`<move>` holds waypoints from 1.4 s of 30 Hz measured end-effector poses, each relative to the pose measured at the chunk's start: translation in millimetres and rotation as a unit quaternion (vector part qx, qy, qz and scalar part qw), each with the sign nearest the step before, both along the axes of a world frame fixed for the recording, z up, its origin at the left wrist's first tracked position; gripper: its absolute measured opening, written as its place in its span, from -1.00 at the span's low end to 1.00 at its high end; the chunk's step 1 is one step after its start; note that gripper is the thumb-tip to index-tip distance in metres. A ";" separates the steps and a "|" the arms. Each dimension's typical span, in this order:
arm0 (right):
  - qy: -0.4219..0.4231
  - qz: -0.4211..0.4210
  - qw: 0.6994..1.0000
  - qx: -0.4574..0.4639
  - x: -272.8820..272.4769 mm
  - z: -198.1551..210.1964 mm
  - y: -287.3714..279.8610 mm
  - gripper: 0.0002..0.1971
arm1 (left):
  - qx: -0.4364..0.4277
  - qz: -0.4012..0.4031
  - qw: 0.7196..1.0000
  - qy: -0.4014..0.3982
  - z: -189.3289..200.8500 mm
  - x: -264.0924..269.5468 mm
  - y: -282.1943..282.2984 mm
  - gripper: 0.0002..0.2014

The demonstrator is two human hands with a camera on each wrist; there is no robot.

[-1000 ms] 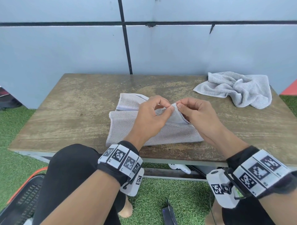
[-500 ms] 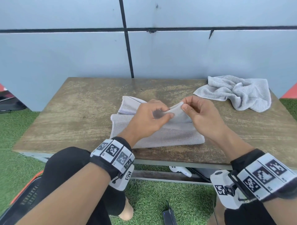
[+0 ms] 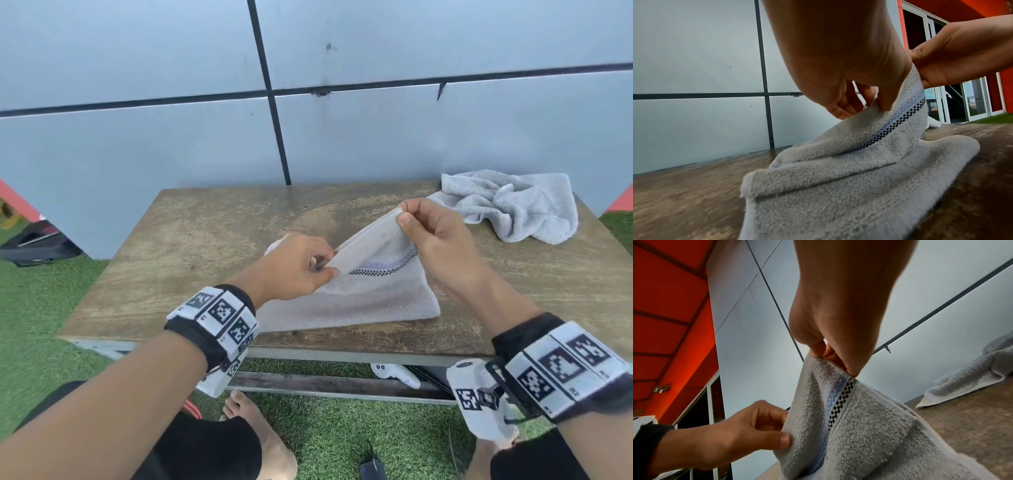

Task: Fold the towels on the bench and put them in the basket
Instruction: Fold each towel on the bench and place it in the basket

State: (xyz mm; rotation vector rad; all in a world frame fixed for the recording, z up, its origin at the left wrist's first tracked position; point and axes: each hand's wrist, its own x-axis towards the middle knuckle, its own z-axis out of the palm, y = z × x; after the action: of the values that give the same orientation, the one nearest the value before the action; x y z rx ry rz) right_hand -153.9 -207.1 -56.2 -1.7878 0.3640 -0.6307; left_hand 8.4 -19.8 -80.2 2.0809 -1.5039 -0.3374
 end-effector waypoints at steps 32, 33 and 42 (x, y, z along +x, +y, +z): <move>-0.016 -0.166 0.983 0.079 4.2 -11.9 -20.2 -0.70 | 0.004 0.184 0.980 -0.081 42.4 7.8 118.9 -0.69; -0.011 -0.169 0.983 0.073 3.2 -12.4 -20.7 -0.70 | 0.006 0.180 0.980 -0.087 43.0 6.9 119.3 -0.70; 0.035 -0.171 0.984 0.031 -5.9 -3.0 -29.1 -0.76 | -0.031 0.152 0.988 -0.010 61.9 6.4 117.8 -0.87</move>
State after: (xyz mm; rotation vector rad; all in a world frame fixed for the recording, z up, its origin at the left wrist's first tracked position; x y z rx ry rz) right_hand -159.8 -236.2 -59.1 -1.7047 0.7422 -0.7880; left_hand 14.8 98.0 -18.2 2.2261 -1.1680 -0.1513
